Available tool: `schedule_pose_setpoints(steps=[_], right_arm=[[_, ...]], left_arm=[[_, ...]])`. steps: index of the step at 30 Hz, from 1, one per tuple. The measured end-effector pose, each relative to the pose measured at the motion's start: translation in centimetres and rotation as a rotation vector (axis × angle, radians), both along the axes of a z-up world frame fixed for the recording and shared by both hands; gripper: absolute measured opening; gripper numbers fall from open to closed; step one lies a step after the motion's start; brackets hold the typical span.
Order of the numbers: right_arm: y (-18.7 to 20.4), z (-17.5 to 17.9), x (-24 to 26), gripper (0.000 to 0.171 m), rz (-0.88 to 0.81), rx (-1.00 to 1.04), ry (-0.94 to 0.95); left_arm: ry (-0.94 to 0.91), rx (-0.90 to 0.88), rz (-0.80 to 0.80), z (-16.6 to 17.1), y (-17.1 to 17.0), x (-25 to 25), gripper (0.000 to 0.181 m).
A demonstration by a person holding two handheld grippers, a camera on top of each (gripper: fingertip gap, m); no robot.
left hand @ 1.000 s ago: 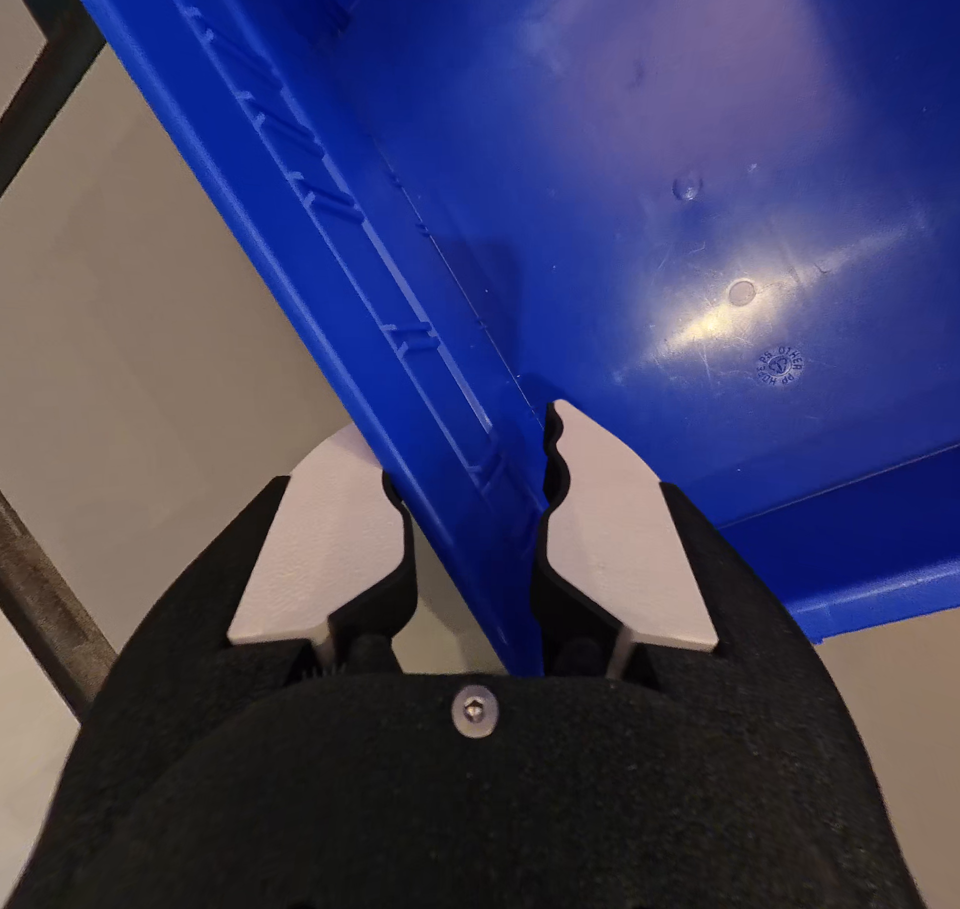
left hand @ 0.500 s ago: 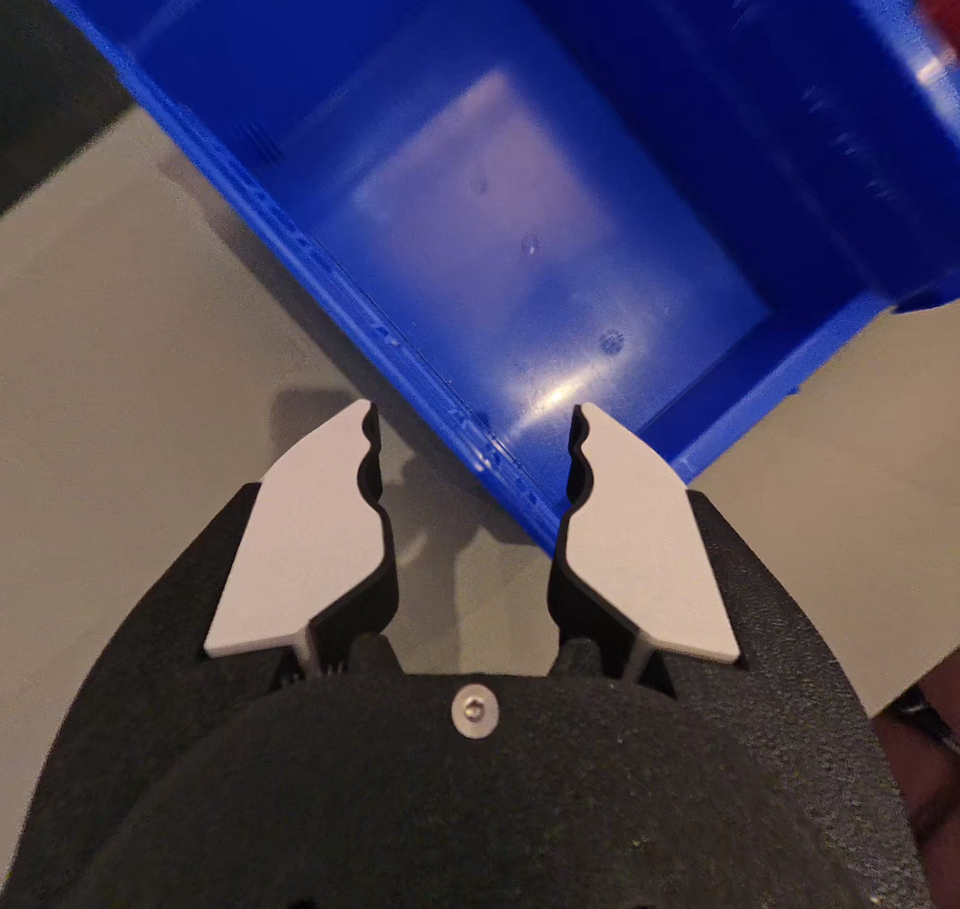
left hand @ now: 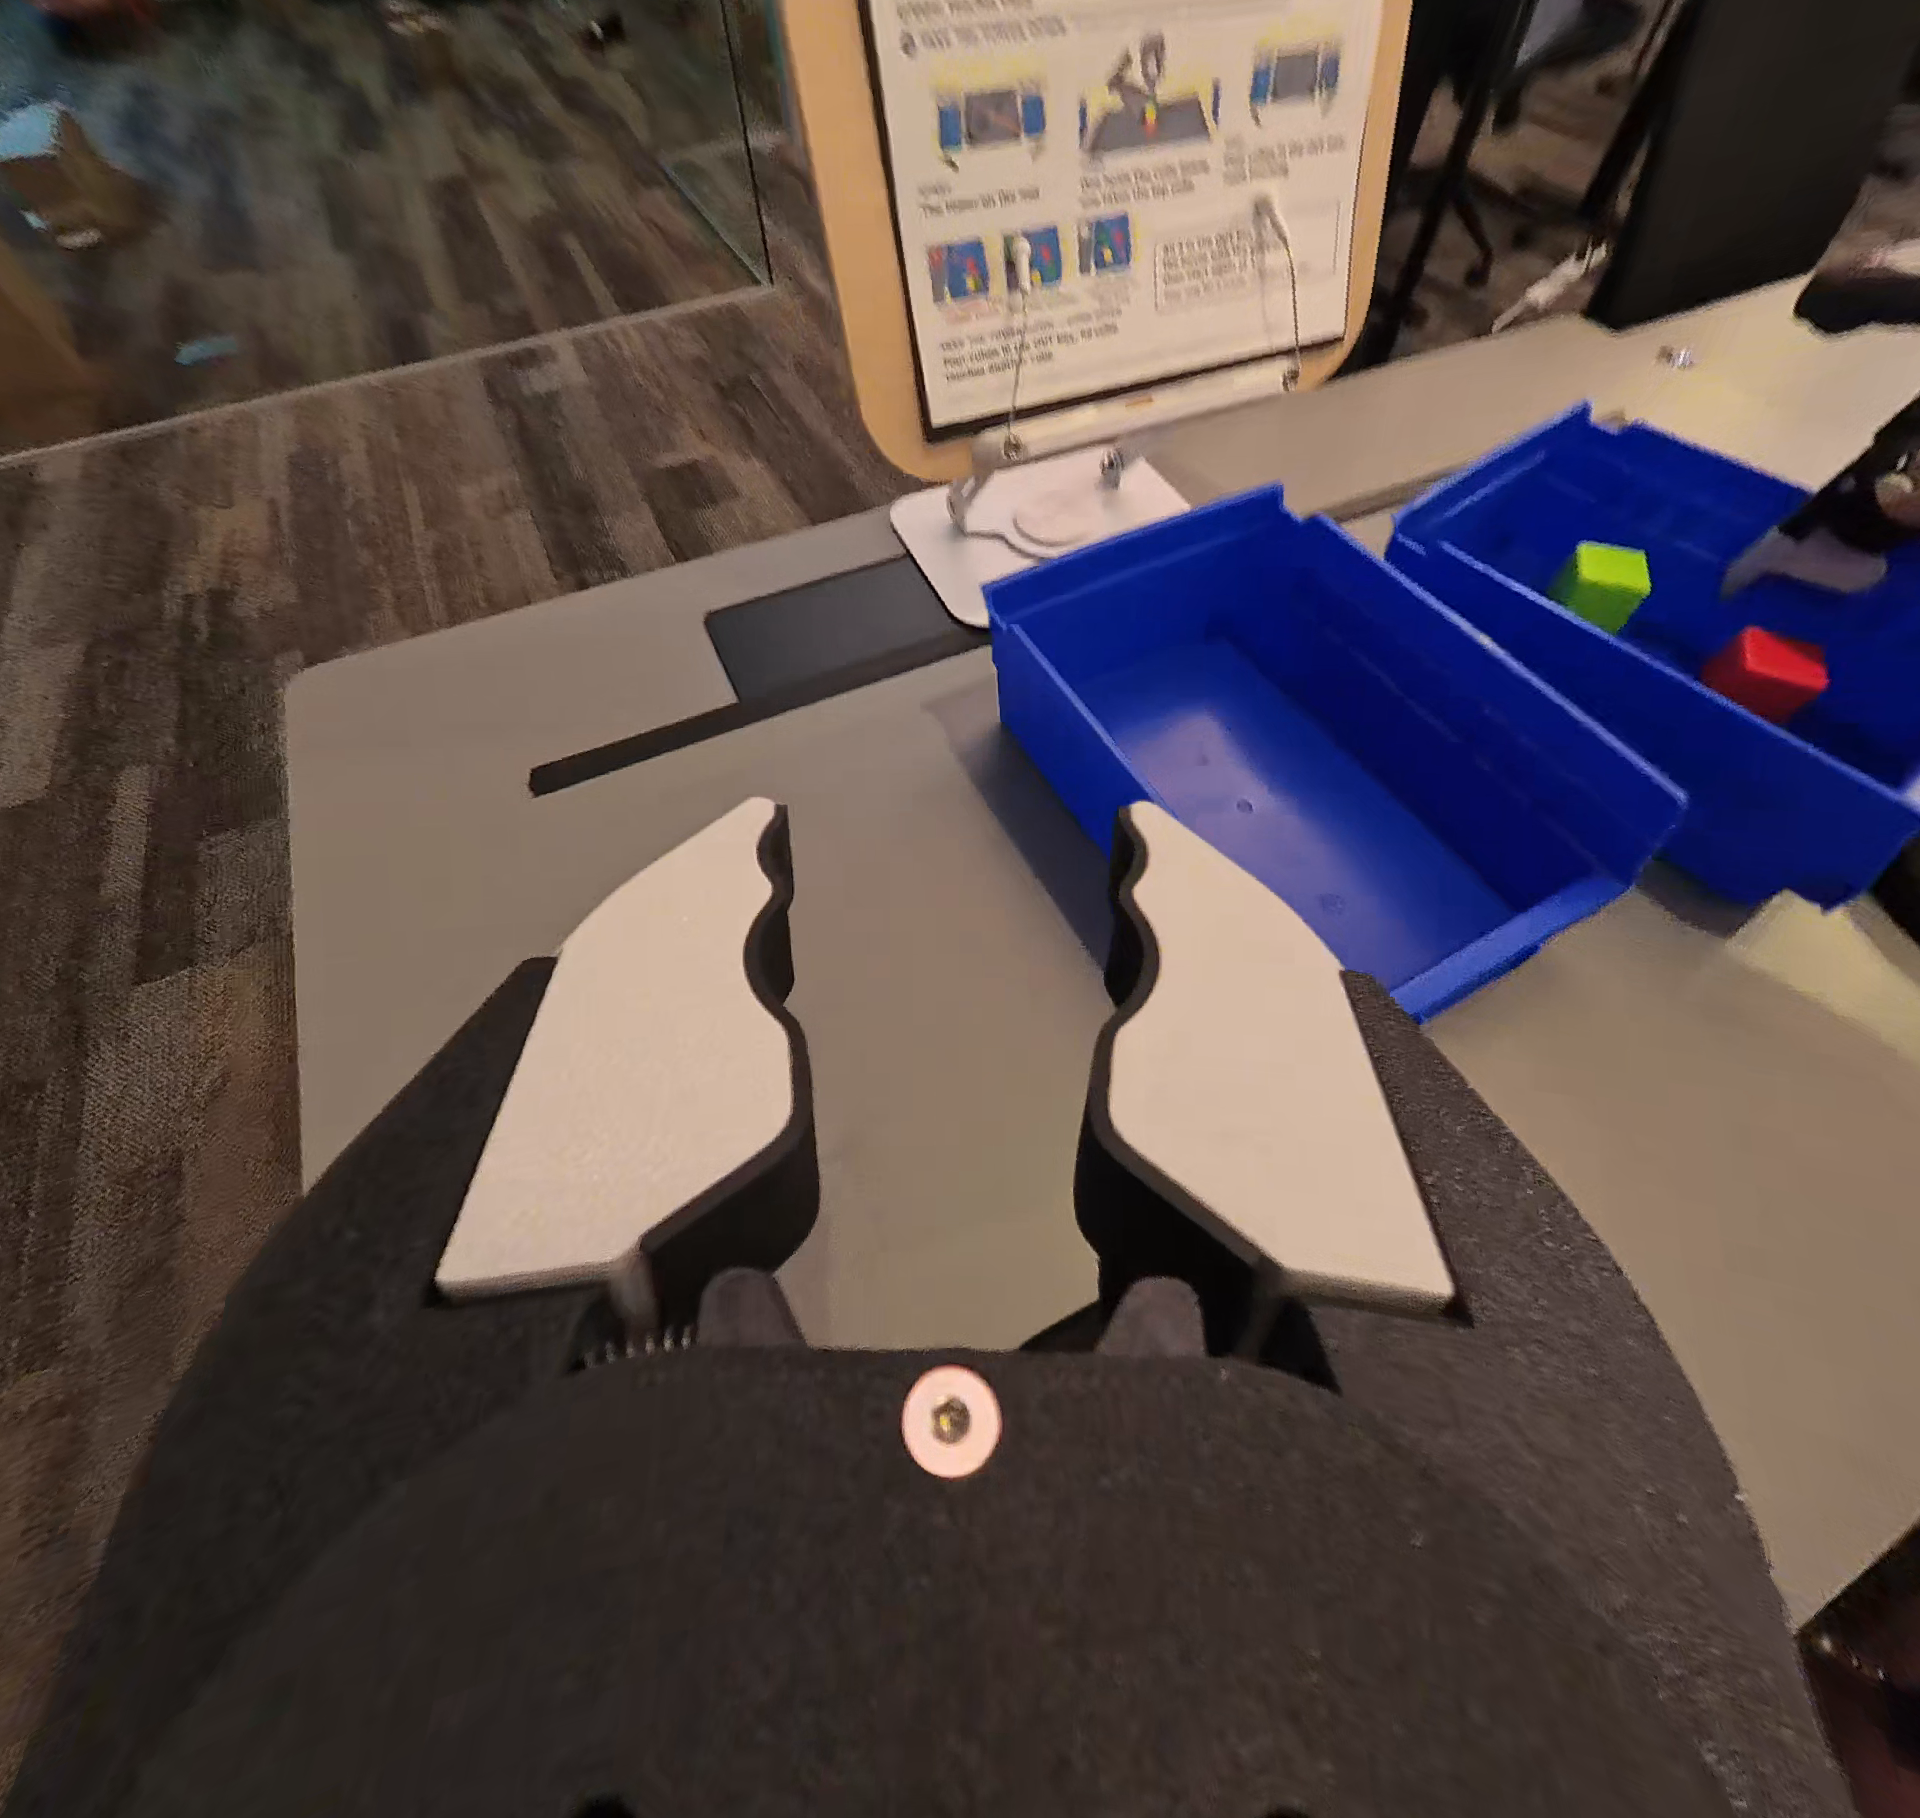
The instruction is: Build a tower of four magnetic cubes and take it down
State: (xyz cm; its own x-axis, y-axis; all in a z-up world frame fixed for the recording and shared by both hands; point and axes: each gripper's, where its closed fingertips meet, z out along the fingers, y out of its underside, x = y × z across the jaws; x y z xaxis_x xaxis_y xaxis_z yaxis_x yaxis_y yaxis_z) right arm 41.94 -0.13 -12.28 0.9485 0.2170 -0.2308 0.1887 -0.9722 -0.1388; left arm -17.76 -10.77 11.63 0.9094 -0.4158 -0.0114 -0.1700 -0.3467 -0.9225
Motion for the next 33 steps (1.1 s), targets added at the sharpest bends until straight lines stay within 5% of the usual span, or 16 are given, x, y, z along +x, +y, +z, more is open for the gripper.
schedule_pose_setpoints(steps=[6, 14, 22, 33], right_arm=[[-1.3, 3.8, 1.0, 0.008, -0.025, -0.024, -0.003], [0.6, 14.7, -3.9, 0.008, 0.032, 0.023, -0.112], [4.1, 19.8, -23.1, 0.008, 0.292, 0.065, -0.035], [4.1, 16.2, -50.8, 0.008, 0.577, 0.065, 0.096]], left_arm=[[-0.086, 0.039, 0.002, 0.8, -1.5, -2.5, 0.056], [-0.145, 0.040, 0.135, 0.7, -1.0, -6.1, 0.056], [-0.137, 0.066, 0.273, 0.8, -0.6, -8.8, 0.072], [-0.182, 0.155, 0.446, 2.6, -1.7, -11.7, 0.072]])
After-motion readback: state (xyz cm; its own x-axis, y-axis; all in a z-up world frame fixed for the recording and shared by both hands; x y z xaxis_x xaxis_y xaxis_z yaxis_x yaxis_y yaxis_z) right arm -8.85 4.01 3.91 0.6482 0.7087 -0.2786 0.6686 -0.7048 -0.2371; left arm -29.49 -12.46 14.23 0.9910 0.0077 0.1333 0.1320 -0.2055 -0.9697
